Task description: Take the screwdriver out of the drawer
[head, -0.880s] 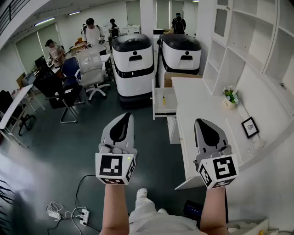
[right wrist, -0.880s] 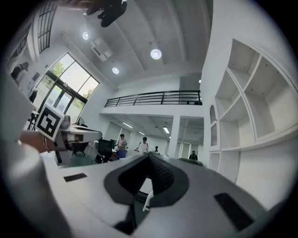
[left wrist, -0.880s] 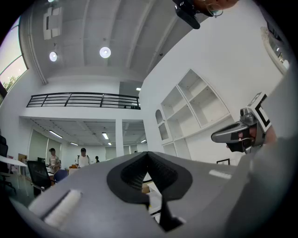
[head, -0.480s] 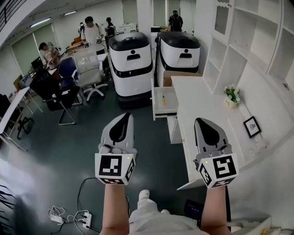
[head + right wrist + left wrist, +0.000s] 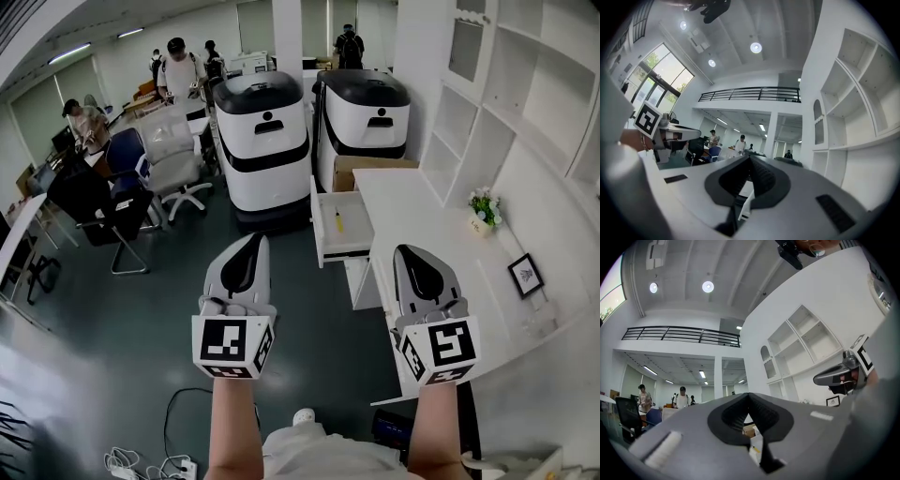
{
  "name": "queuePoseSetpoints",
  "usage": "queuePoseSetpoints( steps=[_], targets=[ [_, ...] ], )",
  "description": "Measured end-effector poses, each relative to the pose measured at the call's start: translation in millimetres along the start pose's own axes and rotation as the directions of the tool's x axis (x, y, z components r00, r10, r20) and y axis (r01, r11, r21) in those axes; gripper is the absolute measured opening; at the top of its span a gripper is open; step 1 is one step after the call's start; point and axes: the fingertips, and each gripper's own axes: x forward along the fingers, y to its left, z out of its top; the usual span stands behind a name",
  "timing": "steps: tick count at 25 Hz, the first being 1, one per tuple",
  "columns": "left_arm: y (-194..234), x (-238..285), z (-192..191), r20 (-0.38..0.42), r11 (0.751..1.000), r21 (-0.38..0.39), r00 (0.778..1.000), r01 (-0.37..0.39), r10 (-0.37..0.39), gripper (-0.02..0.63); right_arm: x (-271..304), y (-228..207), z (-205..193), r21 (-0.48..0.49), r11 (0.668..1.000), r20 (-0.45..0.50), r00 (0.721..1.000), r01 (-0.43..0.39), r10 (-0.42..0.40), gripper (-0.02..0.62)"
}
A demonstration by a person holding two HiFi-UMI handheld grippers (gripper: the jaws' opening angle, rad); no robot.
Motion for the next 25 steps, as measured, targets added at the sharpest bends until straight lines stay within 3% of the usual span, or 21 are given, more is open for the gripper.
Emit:
queuePoseSetpoints(
  steps=[9,25],
  targets=[
    [55.8,39.6,-28.4,-0.011,0.998,-0.015,0.998,0.068,-0.068,0.009,63.8,19.5,-4.6,-0.009,0.999,-0.032,0.998,0.052,-0.052,0.005],
    [95.2,87.0,-69.9,-0.036,0.998,-0.019,0.998,0.055,-0.056,0.009,129.6,13.0,-31.0,-0.010,0.999,-0.074,0.996,0.053,-0.054,0.005]
  ],
)
